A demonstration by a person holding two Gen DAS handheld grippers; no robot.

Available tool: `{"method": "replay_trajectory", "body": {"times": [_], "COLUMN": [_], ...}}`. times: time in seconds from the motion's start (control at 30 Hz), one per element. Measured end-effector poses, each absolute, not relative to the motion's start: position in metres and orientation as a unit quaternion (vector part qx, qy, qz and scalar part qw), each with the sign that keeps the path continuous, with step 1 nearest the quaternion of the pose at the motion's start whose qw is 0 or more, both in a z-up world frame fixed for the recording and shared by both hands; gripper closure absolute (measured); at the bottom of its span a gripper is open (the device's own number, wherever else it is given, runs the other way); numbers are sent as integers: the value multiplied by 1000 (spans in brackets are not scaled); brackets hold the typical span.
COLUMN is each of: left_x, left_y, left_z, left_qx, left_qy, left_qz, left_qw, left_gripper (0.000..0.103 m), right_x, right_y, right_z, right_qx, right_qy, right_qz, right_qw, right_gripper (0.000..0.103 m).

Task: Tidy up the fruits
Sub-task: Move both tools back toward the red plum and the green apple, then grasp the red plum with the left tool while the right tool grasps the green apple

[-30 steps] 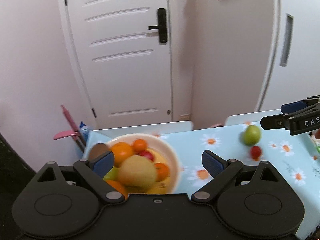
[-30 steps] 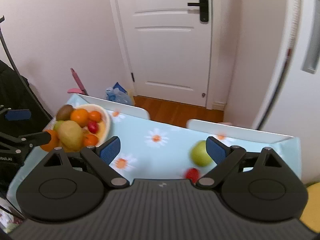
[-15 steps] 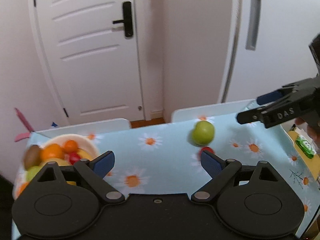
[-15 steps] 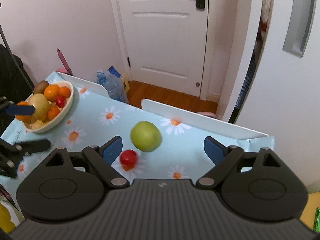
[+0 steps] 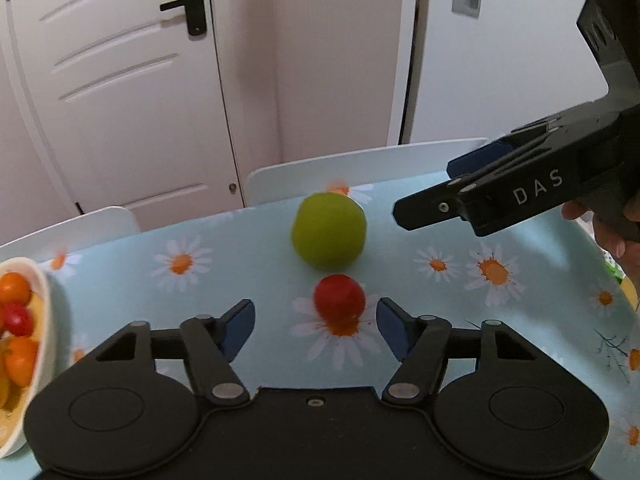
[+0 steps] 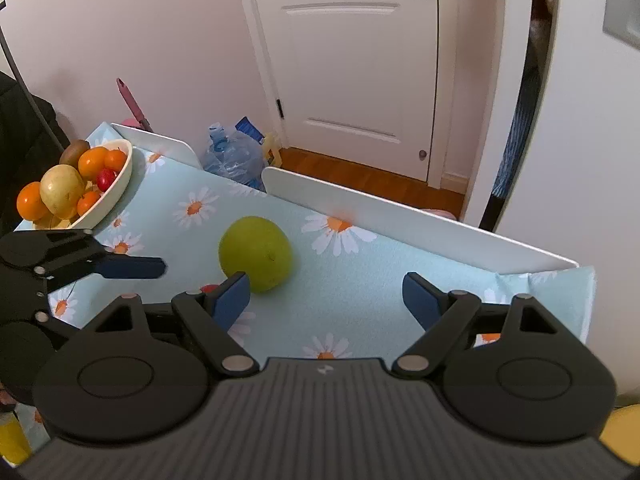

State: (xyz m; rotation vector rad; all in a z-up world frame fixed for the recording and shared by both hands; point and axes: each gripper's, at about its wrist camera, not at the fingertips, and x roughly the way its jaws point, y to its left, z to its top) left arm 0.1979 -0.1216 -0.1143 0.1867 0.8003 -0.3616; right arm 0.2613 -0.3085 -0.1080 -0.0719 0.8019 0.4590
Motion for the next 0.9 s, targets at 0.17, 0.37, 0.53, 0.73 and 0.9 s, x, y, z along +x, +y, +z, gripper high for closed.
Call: {"method": "replay_trajectory", "body": {"times": [0.17, 0.37, 0.53, 0.73, 0.9], "left_x": [206, 208, 205, 204, 205], "left_y": [-131, -136, -132, -121, -111], "left_z": [-124, -129, -128, -128, -129], "left_qx": [91, 100, 110, 113, 108], "left_qy": [389, 394, 395, 398, 400], "left_qz": [-176, -184, -175, -162, -154], "left_qw": [900, 895, 895, 896, 897], "left_gripper": [45, 68, 68, 68, 68], "right_x": [267, 270, 273, 277, 280], "right_y": [-311, -306, -298, -286, -275], "right_z": [-115, -117, -121, -124, -124], "right_qx": [-27, -24, -19, -20, -29], "right_qy": [391, 393, 395, 394, 391], "right_qz": [230, 246, 263, 281, 292], "right_qw": [891, 886, 880, 875, 872], "right_gripper": [5, 7, 12, 14, 18]}}
